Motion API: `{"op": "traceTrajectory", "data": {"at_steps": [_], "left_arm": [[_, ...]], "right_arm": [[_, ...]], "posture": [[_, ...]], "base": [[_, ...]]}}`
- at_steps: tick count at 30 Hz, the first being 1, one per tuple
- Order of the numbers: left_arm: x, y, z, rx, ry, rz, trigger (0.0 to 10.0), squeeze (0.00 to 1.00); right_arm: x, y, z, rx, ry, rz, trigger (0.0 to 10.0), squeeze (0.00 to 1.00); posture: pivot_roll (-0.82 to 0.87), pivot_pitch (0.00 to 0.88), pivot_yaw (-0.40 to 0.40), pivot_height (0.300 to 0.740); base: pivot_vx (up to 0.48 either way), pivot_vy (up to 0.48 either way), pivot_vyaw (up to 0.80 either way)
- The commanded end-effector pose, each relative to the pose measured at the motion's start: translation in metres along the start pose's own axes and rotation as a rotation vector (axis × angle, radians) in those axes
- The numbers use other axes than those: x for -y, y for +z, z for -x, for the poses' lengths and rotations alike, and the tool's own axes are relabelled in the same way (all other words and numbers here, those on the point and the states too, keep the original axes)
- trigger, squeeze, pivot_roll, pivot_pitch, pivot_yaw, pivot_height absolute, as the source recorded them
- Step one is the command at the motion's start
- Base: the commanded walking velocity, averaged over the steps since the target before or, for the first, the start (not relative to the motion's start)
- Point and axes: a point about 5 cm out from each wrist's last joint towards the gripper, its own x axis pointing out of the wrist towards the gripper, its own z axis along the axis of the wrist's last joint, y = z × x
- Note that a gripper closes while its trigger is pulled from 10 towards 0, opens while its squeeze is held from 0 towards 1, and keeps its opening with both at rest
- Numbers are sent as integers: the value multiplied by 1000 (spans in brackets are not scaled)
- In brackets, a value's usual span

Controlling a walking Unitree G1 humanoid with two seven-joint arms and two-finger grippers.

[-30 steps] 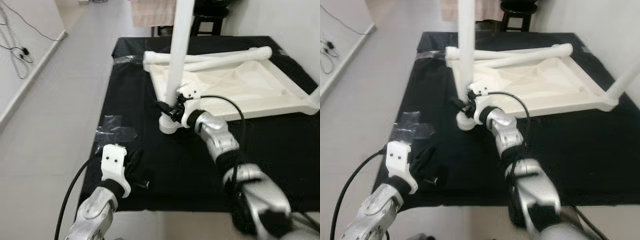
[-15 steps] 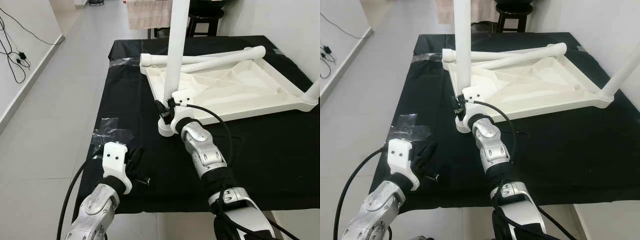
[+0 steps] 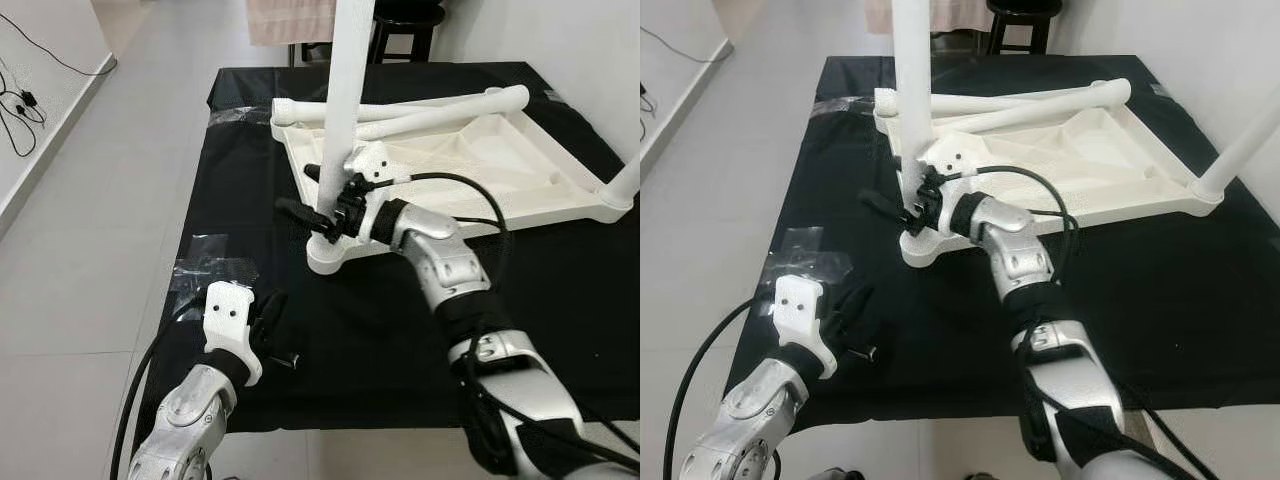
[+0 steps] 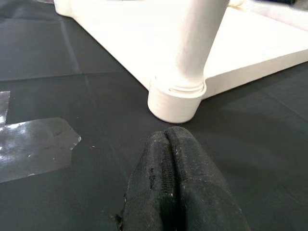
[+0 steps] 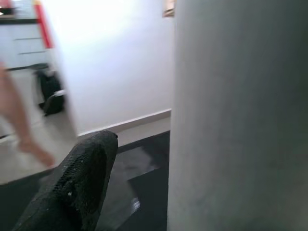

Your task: Building children table

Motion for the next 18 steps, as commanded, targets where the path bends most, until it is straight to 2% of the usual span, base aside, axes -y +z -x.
{"op": "traceTrajectory", "data": {"at_steps": [1,2,4,5,9,11,18], "left_arm": [[-1,-6,3,-21,11,2,10000,0],[-1,-6,3,-22,11,2,10000,0],[-1,-6,3,-22,11,1,10000,0],[-1,-6,4,-24,11,2,10000,0],[-1,-7,4,-26,10,2,10000,0],[0,-7,5,-27,9,3,10000,0],[0,-7,5,-26,9,4,10000,0]], "right_arm": [[-8,-12,-7,-45,112,-63,10000,0],[-6,-12,-7,-44,102,-77,6353,0],[-4,-13,-7,-43,93,-94,6353,0],[-2,-14,-6,-37,97,-117,0,0],[1,-17,-2,-37,96,-147,0,0],[4,-24,4,-48,57,-157,0,0],[5,-32,12,-57,15,-144,0,0]], "posture": [[125,121,-39,740],[126,122,-37,740],[126,122,-37,740],[128,122,-36,740],[128,122,-37,740],[128,120,-38,740],[123,120,-39,740]], "base": [[0,0,0],[0,0,0],[0,0,0],[0,0,0],[0,0,0],[0,0,0],[0,0,0]]}}
